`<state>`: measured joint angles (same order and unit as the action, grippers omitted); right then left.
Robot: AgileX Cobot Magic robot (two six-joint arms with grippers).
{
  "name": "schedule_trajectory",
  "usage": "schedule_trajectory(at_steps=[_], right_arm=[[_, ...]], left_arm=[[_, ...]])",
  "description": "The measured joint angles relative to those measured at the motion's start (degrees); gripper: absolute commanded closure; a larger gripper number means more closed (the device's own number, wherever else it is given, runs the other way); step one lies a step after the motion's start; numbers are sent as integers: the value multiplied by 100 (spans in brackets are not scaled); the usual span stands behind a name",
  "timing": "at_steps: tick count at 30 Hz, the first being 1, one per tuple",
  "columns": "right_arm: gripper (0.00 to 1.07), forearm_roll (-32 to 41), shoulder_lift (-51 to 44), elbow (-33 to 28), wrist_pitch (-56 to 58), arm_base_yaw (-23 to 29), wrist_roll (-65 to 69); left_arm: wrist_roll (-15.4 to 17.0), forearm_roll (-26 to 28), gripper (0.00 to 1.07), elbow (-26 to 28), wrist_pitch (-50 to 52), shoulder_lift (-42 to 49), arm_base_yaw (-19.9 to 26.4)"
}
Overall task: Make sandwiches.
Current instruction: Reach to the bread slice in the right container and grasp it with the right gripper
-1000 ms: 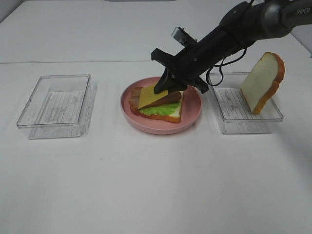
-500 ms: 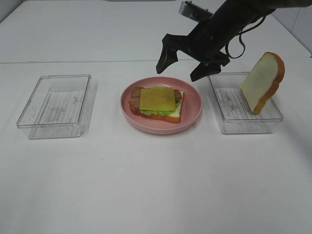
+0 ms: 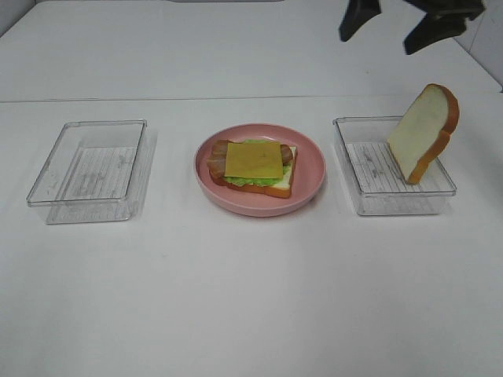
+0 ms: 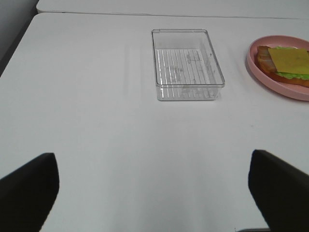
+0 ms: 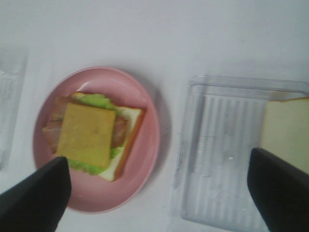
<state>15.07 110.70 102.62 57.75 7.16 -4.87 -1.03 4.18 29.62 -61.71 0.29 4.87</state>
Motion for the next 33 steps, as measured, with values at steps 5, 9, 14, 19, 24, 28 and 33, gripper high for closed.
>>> schedule_trajectory(at_steps=[5,9,14,19,24,28,33], right_arm=[[11,-384,0,155,166,-590,138],[11,-676,57,166,206,-825,143],[11,-1003,539,178,338,-980,143],[11,-1071,928,229,372,-974,143],[11,-1106,1157,327,309,-974,143],[11,-1060,1364,458,246,-974,143],[11,-985,1558,493,235,-974,143]], left_arm=[[0,0,6,0,0,0,0],[0,0,6,0,0,0,0],[0,0,6,0,0,0,0],[0,0,6,0,0,0,0],[0,0,6,0,0,0,0],[0,0,6,0,0,0,0],[0,0,6,0,0,0,0]])
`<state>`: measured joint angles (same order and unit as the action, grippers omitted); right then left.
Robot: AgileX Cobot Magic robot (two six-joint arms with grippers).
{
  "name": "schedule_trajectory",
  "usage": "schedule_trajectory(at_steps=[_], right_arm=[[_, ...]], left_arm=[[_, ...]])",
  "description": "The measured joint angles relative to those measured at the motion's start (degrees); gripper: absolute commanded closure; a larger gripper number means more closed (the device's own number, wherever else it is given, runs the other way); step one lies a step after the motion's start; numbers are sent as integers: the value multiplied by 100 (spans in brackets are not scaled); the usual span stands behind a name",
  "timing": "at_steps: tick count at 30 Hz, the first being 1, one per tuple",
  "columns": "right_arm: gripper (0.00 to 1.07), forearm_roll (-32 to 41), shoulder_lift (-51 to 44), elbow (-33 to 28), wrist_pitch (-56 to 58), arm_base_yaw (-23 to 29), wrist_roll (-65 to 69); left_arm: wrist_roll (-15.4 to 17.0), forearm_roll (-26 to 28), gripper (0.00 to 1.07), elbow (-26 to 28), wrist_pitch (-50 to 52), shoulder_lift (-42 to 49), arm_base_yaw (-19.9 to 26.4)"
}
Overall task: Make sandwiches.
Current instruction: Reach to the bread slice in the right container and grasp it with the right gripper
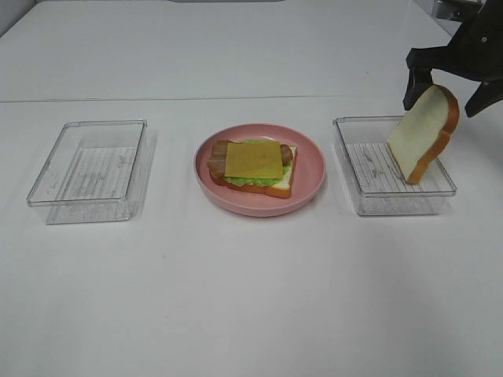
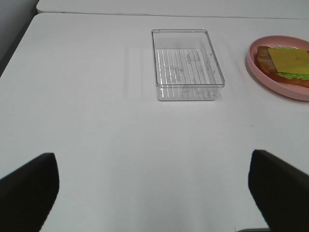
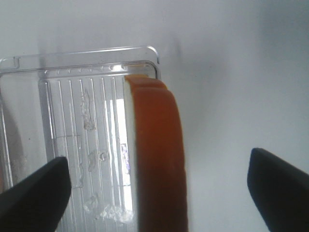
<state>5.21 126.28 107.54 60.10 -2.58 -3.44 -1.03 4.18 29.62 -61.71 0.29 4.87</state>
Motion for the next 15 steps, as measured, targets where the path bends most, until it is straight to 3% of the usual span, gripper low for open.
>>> schedule_trajectory(at_steps=[7,8,9,10,11,12,13,15], right_arm=[[17,29,223,0,0,0,0],[28,29,246,0,0,0,0],[46,46,246,0,6,0,0],[46,46,246,0,6,0,0],[57,74,246,0,11,0,0],[78,132,246,0,17,0,0],[78,132,246,0,17,0,0],[101,183,246,0,74,0,11]], left_arm=[[0,0,6,0,0,0,0],[0,0,6,0,0,0,0],[0,0,6,0,0,0,0],[0,0,6,0,0,0,0],[0,0,6,0,0,0,0],[0,0,6,0,0,0,0],[0,0,6,0,0,0,0],[0,0,6,0,0,0,0]])
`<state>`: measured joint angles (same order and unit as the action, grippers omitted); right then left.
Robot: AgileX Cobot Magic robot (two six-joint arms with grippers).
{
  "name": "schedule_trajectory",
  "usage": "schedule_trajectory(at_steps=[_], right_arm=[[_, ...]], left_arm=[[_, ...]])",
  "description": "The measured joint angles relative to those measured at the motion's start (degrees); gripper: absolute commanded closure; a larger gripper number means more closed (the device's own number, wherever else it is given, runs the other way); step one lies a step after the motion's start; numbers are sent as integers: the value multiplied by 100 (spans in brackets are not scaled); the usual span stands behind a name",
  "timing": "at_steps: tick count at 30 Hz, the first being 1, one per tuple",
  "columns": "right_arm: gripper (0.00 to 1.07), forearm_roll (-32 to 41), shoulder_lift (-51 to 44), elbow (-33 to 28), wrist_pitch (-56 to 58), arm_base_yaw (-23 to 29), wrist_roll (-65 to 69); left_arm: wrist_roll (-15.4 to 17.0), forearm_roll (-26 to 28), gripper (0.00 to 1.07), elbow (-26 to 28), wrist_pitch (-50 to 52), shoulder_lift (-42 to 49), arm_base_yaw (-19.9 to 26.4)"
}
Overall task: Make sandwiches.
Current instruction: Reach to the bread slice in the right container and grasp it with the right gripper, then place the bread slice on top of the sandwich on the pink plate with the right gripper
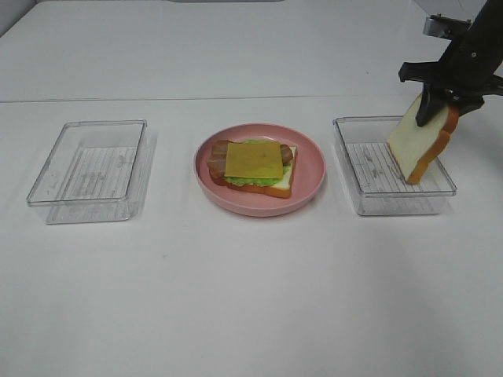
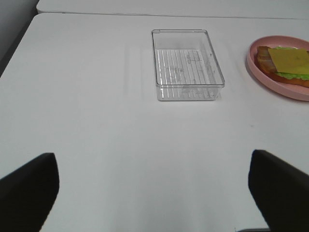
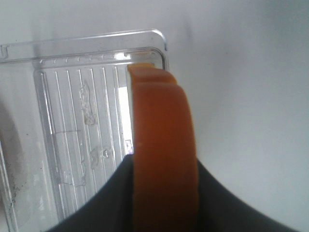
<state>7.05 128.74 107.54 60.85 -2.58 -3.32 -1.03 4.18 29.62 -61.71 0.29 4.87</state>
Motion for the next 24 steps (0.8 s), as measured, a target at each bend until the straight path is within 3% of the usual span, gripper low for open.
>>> schedule_trajectory(at_steps=[24], right_arm=[[107,23,-149,0,401,0,92]], left_arm=[[0,0,6,0,0,0,0]])
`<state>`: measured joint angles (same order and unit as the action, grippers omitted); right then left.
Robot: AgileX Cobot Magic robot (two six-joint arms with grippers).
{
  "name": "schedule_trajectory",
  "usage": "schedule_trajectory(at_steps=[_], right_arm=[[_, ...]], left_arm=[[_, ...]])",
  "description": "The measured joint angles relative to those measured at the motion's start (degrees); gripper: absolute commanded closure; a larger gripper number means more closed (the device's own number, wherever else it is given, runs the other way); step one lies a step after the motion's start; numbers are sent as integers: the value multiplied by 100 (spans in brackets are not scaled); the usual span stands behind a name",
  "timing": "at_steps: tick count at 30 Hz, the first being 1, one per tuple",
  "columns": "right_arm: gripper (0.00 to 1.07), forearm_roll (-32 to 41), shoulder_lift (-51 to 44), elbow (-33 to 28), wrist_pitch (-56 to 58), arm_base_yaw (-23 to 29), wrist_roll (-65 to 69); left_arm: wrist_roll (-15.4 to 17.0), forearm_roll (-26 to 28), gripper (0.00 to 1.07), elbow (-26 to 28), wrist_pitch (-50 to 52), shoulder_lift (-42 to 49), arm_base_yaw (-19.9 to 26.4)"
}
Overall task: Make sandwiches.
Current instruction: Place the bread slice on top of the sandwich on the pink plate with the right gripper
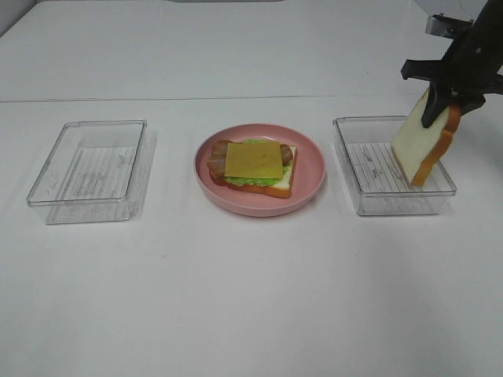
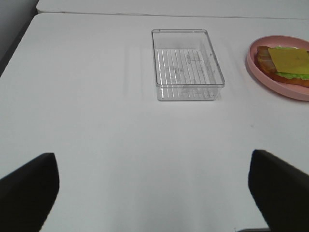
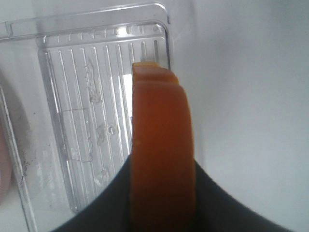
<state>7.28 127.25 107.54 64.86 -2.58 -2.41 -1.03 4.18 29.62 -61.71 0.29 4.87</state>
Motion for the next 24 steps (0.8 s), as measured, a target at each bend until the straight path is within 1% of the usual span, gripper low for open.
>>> schedule_trajectory(at_steps=[3,5,6,7,8,9,10,11,12,13,14,15,16,17,18,19,20,21,22,23,24], right_arm=[[107,0,-264,0,34,0,40],[107,40,-613,0,92,0,57],[107,40,-613,0,92,0,57],[107,149,-917,-40,143,0,57],[107,149,-917,-40,143,0,57],[107,327,-1226,-183,149,0,52],[107,476,-1358,-286,143,0,23],[107,476,-1358,-286,143,0,23],[107,859,-1679,-653,52,0,-80],[107,859,-1679,-653,52,0,-80],[107,1306,-1954,-1106,-166,0,-275],[107,1536,-2074,-1295,-298,0,-413],[107,1536,-2074,-1295,-298,0,-413],[107,2097,-2343,-1713,-516,0,-728],[107,2429,-2464,-1925,-613,0,-928],[107,2429,-2464,-1925,-613,0,-928],[107,3163,-2630,-2263,-710,0,-1329],[107,3163,-2630,-2263,-710,0,-1329],[107,3930,-2727,-2544,-733,11,-1805],[107,4211,-2733,-2659,-739,29,-2028],[107,4211,-2733,-2659,-739,29,-2028]], left_arm=[[0,0,6,0,0,0,0],[0,0,6,0,0,0,0],[0,0,6,0,0,0,0],[0,0,6,0,0,0,0],[0,0,6,0,0,0,0],[0,0,6,0,0,0,0],[0,0,6,0,0,0,0],[0,0,6,0,0,0,0],[0,0,6,0,0,0,0],[0,0,6,0,0,0,0],[0,0,6,0,0,0,0],[0,0,6,0,0,0,0],[0,0,6,0,0,0,0],[0,0,6,0,0,0,0],[0,0,6,0,0,0,0],[0,0,6,0,0,0,0],[0,0,6,0,0,0,0],[0,0,6,0,0,0,0],[0,0,6,0,0,0,0],[0,0,6,0,0,0,0],[0,0,6,0,0,0,0]])
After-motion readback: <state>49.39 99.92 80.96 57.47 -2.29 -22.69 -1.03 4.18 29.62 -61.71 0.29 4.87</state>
